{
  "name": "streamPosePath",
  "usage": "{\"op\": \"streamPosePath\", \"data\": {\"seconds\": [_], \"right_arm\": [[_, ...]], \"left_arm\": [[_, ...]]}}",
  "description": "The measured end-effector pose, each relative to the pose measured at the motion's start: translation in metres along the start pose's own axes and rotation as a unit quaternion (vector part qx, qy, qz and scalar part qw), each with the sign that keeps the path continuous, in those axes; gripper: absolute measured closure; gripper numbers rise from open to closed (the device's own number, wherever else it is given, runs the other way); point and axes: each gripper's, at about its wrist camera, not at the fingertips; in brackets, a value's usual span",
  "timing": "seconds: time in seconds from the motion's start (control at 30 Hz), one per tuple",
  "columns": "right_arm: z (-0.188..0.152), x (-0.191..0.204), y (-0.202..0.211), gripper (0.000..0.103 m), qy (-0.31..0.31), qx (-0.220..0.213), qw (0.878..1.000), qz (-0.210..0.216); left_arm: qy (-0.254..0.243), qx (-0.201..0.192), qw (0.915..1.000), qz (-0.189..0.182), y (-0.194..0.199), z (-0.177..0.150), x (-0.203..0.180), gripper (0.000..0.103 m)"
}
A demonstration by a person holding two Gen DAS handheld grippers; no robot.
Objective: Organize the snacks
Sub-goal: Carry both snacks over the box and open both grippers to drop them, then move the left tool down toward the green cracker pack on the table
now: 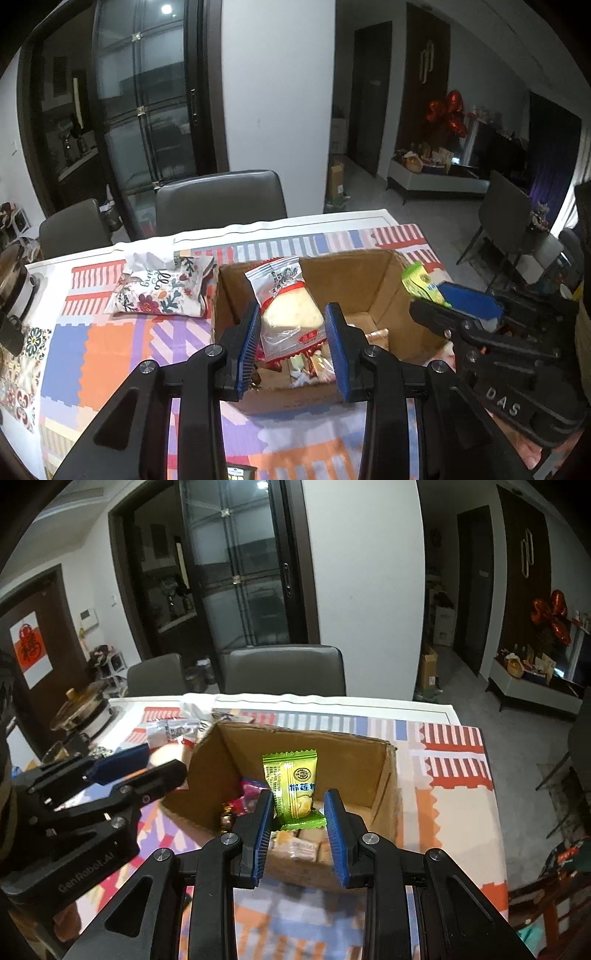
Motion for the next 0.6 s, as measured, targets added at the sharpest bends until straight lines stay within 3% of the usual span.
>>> {"op": "streamPosePath", "data": {"seconds": [0.1,0.17,0.23,0.4,0.6], "right_arm": [[0.001,-0.003,-0.007,0.072,-0.009,0.006,1.000,-0.009],[-0.001,-0.006,-0.009,0.056,-0.023,0.015,1.000,-0.016],[-0.003,-0.006,-0.008,0.051,-0.026,0.013,0.999,-0.021],[-0.010,0.000,0.003,0.050,-0.022,0.004,1.000,-0.020],[-0.024,0.017,0.022,0.041,-0.015,-0.010,1.000,-0.018]], "left_arm": [[0.002,0.012,0.9999,0.008,-0.006,0.005,0.000,0.061],[0.004,0.012,0.9999,0.010,-0.004,0.004,0.002,0.054],[0.000,0.007,0.9998,0.017,0.000,0.000,0.003,0.048],[-0.007,-0.003,0.9996,0.027,0.017,-0.014,0.006,0.048],[-0.011,-0.014,0.9995,0.026,0.048,-0.037,0.016,0.043]]}}
Point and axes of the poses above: each gripper's, at about its wrist camera, not at the fingertips, and y roughly against the way its jaws point, x to its left, z to its top, and after that the axes turned 8 degrees about -x, right-handed
